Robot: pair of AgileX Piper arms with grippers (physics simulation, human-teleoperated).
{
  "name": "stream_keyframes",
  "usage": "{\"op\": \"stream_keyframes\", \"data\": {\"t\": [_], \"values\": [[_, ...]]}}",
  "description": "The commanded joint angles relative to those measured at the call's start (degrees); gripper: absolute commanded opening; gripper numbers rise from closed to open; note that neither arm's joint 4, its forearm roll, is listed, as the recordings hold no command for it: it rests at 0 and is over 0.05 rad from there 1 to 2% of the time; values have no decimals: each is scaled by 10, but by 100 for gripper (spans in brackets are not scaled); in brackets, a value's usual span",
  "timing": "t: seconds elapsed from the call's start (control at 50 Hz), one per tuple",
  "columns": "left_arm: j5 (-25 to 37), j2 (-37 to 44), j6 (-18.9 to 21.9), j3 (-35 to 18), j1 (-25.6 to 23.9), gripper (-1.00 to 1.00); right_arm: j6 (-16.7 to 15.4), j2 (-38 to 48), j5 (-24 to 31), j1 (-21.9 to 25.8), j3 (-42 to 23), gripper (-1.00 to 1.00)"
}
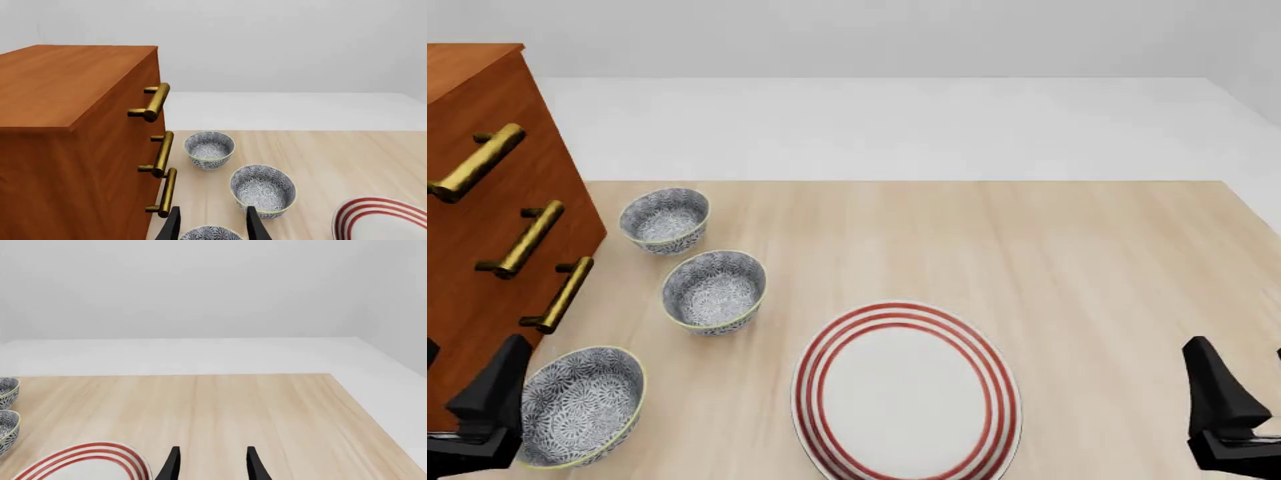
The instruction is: Pick up the bowl and put it in the middle on the plate.
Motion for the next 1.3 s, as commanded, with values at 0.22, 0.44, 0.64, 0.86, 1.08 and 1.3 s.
{"op": "stream_keyframes", "data": {"t": [0.22,0.44,0.64,0.86,1.08,1.3], "values": [[22,-19,-8,-22,-42,100,-2,-9,-17,11,15,100],[82,-22,20,-93,-93,100,1,-13,-16,12,14,100],[55,64,1,-143,-113,100,2,-12,-13,6,15,100],[-5,255,49,-178,-181,100,3,-10,-11,8,15,100],[1,348,83,-223,-203,100,2,-9,-12,11,15,100],[43,494,189,-308,-245,100,22,-6,-11,13,16,100]]}}
